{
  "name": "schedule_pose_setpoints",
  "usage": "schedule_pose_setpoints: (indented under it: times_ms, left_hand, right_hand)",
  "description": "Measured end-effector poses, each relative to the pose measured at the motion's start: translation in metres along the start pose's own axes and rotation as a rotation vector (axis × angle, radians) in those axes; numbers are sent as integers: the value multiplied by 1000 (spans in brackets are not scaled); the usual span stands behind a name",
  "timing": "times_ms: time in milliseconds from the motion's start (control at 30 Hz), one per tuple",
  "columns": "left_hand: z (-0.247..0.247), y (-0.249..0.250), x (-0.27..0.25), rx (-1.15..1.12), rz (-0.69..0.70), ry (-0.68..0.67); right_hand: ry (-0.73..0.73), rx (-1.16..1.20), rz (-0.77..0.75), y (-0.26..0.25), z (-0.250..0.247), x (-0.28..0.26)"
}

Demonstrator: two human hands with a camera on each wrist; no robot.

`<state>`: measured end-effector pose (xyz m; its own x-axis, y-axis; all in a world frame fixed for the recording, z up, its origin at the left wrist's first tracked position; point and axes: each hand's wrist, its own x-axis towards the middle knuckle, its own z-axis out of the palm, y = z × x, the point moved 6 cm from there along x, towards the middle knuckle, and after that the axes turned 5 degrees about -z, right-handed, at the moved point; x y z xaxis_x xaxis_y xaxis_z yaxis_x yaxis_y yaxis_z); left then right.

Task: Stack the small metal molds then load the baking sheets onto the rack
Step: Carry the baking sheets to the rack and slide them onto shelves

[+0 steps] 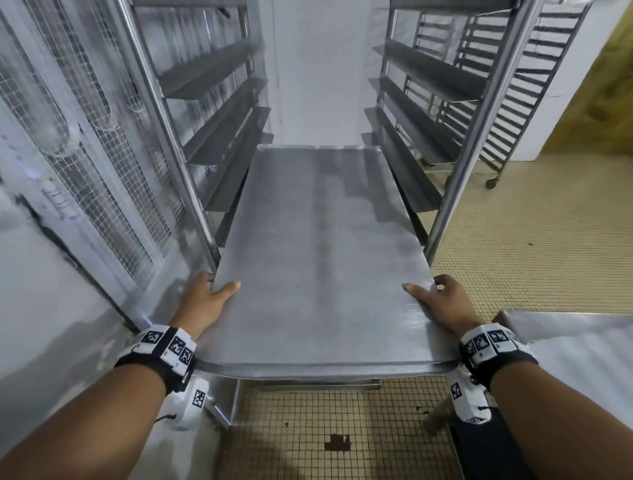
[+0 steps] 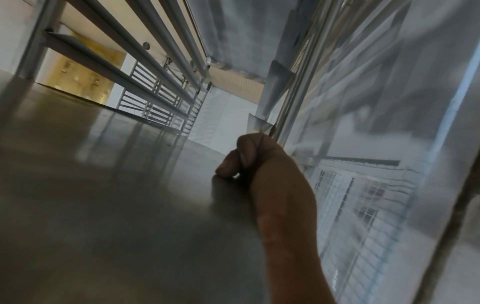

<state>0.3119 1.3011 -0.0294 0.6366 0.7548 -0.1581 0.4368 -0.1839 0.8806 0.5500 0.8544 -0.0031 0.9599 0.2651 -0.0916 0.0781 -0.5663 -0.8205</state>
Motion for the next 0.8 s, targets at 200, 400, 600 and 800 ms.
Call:
schedule_pose_setpoints:
  times_ms: [200, 400, 600, 800]
  left_hand:
    - [0, 22, 18, 107, 4, -6]
    - [-5, 61, 6, 628, 182, 65]
    - [40, 97, -53, 740, 396, -397]
    - [68, 76, -104, 1087, 364, -678]
  right_hand:
    - [4, -35, -15, -22, -1, 16]
    - [9, -463, -119, -42, -7, 17]
    - [-208, -594, -426, -93, 20, -25]
    - [-630, -762, -612, -90, 82, -89]
